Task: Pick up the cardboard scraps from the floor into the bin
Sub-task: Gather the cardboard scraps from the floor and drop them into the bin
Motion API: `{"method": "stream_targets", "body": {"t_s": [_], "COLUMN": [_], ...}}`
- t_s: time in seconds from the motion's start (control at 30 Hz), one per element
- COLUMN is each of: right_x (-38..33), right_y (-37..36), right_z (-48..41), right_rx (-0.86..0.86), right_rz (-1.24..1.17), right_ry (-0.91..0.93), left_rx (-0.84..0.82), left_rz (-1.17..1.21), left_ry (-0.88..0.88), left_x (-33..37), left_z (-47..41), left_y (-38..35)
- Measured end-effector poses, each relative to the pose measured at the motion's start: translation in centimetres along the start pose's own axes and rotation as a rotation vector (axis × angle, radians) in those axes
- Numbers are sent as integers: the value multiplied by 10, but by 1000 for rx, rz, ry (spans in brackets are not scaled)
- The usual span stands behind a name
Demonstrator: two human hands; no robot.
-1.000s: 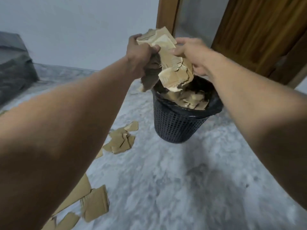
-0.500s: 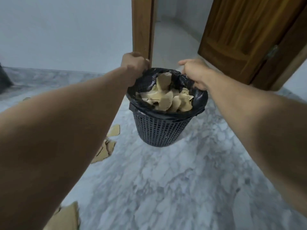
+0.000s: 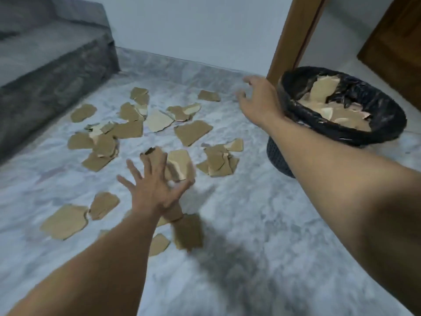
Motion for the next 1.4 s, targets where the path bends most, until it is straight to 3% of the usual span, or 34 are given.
{"method": "stream_targets", "body": {"t_s": [0.17, 0.27, 0.43, 0.57, 0.67, 0.8, 0.83, 0.9, 0.97, 1.03, 1.1, 1.23, 1.4], "right_x": [17, 48, 84, 96, 91, 75, 74, 79, 85, 84, 72, 44, 32], "right_y": [-103, -141, -167, -202, -222, -243, -248, -253, -255, -259, -268, -282, -277], "right_z": [35, 61, 61, 43, 16, -27, -41, -74, -105, -116, -107, -72, -45], "right_rx": [-418, -580, -627, -626, -481, -400, -361, -314, -388, -508, -594, -611, -598], "right_rz": [76, 125, 248, 360, 359, 143, 121, 121, 171, 213, 148, 33, -128], "right_ry": [-238, -356, -364, -261, -39, 214, 224, 77, -165, -254, -162, 59, 133], "left_rx": [-211, -158, -7, 57, 88, 233, 310, 366, 249, 129, 102, 218, 313], "left_rz": [-70, -107, -80, -84, -73, -27, -12, 69, 86, 19, 3, 106, 256], "left_ry": [262, 300, 183, 102, 37, -7, 52, 226, 327, 318, 270, 193, 79], "left_x": [-63, -72, -76, -74, -69, -63, -66, -76, -83, -79, -64, -40, -37], "left_z": [77, 84, 21, -27, -63, -102, -108, -117, -124, -132, -141, -154, -152], "left_y": [-52, -69, -63, -58, -55, -38, -31, -21, -22, -29, -41, -53, -54]}}
Point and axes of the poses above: each hand's wrist, its own z-axis away from the middle knuckle, its own y-axis out of the back of the hand, x = y × z, the point moved 2 cm from there along -z, towards the middle knuckle, and after that the axes turned 3 degrees about -x, right-handed, at the moved point
